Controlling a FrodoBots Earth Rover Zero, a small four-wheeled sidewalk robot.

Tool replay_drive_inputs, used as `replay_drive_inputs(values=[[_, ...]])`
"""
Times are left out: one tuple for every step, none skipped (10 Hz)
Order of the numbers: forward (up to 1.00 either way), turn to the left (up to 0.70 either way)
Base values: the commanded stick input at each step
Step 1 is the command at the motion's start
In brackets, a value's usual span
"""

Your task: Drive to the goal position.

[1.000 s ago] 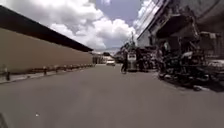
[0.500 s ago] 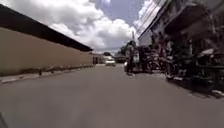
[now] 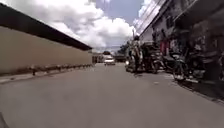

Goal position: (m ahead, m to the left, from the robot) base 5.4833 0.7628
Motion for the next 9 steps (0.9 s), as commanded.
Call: replay_drive_inputs(values=[[1.00, 0.00], [1.00, 0.00], [1.00, 0.00], [1.00, 0.00], [1.00, 0.00], [1.00, 0.00], [1.00, 0.00], [1.00, 0.00], [1.00, 0.00]])
